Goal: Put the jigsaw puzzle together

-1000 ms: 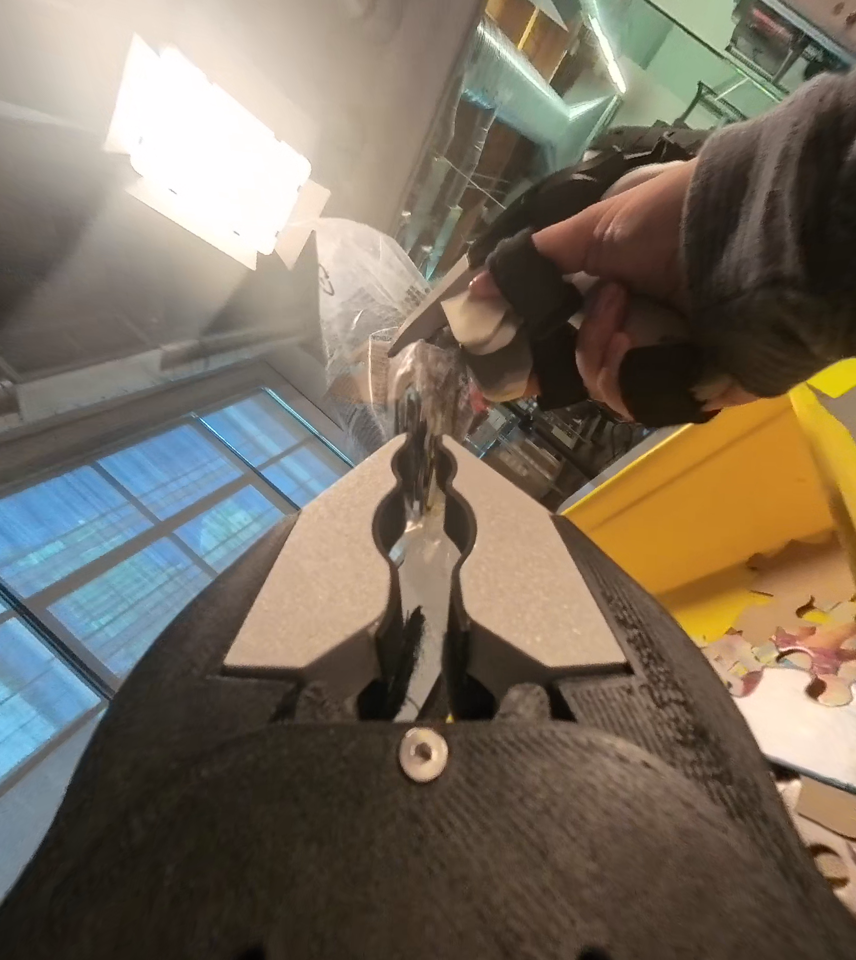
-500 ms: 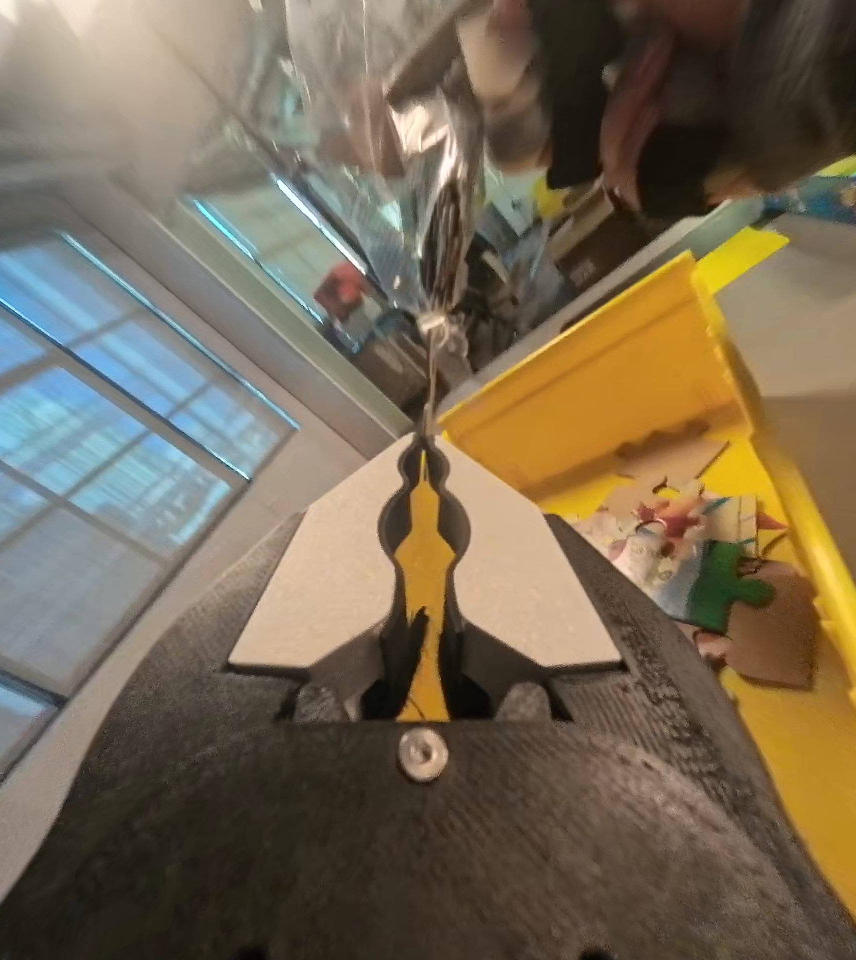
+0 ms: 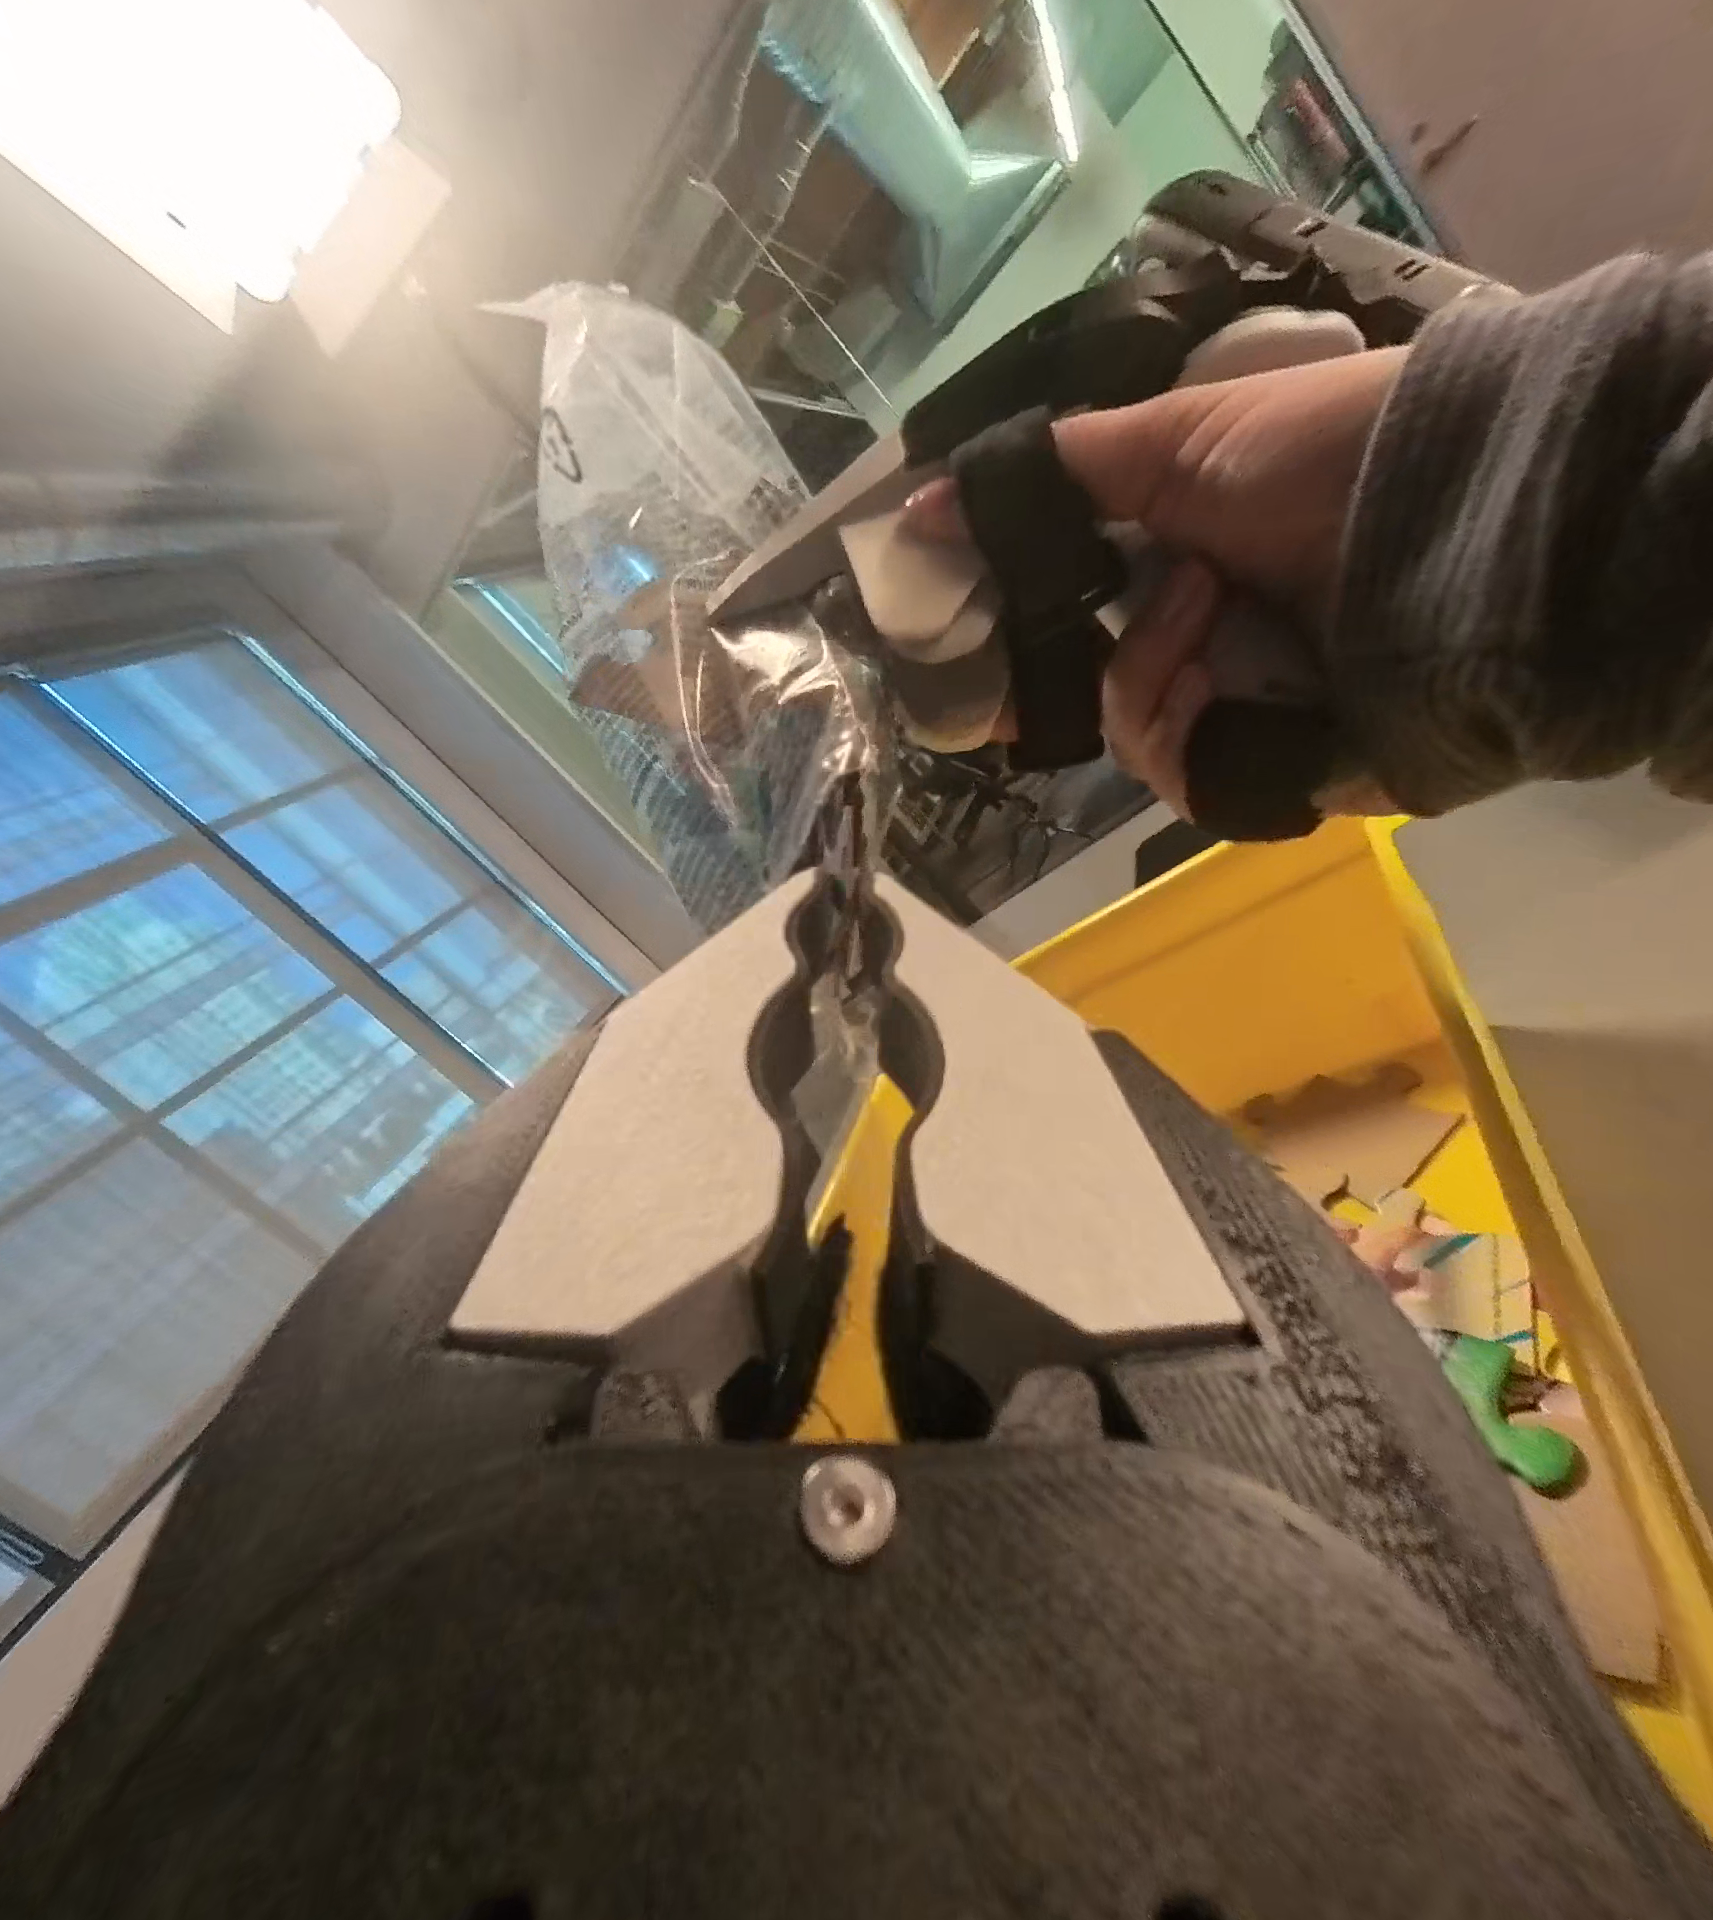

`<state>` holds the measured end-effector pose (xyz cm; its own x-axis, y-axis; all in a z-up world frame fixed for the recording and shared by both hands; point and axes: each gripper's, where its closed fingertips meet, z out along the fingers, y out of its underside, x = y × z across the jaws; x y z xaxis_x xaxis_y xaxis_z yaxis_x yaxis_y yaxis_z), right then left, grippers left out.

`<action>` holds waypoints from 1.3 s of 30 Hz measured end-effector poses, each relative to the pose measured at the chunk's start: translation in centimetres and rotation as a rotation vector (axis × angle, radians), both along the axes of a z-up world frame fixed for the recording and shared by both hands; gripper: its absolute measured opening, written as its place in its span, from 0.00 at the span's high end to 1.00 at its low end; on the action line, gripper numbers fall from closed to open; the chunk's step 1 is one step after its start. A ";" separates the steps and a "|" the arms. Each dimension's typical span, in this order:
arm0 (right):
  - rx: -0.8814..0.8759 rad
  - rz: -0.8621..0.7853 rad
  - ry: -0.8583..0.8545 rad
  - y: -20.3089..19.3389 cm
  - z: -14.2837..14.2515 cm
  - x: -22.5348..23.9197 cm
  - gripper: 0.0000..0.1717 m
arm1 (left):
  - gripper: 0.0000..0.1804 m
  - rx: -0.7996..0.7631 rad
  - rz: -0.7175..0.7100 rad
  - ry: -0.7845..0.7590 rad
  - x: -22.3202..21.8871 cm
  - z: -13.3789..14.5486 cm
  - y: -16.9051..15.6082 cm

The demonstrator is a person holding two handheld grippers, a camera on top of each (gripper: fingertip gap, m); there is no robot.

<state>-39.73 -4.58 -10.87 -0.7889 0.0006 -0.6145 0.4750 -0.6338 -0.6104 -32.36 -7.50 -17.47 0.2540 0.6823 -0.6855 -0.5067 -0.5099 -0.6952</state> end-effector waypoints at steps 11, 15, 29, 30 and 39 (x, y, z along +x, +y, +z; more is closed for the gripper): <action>-0.021 -0.178 -0.005 3.1 0.0 -1.3 1.00 | 1.00 -0.117 0.043 -0.045 0.3 -3.2 -1.6; 0.009 -0.225 0.012 4.4 0.1 -1.4 1.00 | 1.00 -0.159 0.063 -0.235 -0.7 -7.4 -2.9; -0.001 -0.031 -0.010 -0.4 -0.1 -0.1 1.00 | 0.98 -0.049 0.098 -0.030 -1.1 -1.7 -0.6; 0.003 -0.052 -0.012 0.0 -0.2 -0.3 1.00 | 0.98 -0.043 0.101 -0.027 -1.0 -1.6 -0.8; -0.049 -0.198 -0.020 3.9 -0.1 -1.6 1.00 | 0.98 -0.105 0.118 -0.133 -0.6 -5.9 -2.7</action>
<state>-41.32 -0.71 -10.97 -0.7638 0.1242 -0.6333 0.3499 -0.7449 -0.5681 -32.94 -10.20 -23.38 0.2695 0.6392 -0.7203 -0.3461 -0.6338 -0.6918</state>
